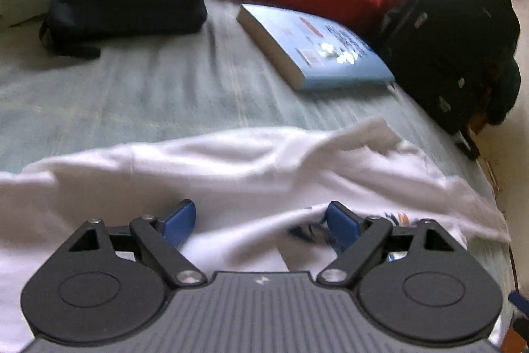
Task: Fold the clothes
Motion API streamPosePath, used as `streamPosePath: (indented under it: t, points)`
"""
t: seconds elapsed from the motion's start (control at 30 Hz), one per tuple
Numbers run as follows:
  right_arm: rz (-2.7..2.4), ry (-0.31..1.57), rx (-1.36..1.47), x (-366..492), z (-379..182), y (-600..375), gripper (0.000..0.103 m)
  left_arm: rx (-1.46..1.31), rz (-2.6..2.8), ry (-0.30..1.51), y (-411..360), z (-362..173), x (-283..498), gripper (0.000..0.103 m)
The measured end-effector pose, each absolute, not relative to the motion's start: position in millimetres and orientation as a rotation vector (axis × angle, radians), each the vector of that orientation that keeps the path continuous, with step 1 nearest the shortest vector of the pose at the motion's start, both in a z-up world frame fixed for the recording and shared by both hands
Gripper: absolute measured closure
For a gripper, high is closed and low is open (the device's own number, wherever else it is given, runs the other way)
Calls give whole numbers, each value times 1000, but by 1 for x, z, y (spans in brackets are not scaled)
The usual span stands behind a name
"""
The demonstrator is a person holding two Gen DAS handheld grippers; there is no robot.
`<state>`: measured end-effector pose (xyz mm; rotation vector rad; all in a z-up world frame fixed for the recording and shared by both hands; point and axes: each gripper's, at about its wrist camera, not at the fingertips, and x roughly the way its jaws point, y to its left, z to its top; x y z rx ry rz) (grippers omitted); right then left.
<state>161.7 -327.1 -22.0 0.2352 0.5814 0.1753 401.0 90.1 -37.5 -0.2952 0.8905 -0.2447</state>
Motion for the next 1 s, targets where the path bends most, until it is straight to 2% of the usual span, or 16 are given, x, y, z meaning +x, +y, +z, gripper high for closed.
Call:
streamPosePath:
  t: [0.33,0.43,0.73,1.0]
  points:
    - [128,584,254,165,-35,-345,0,-330,-161,819,92,-53,470,17]
    - [110,592,268,161,-38,-351,0,-290,-145,806,85,-47,469,17]
    - [155,615,267,137,-25,-338,0,-37,-190,727,65,11,372,16]
    - [198,607,271,97,-4,-333,0,201,-282,709,16,19,263,15]
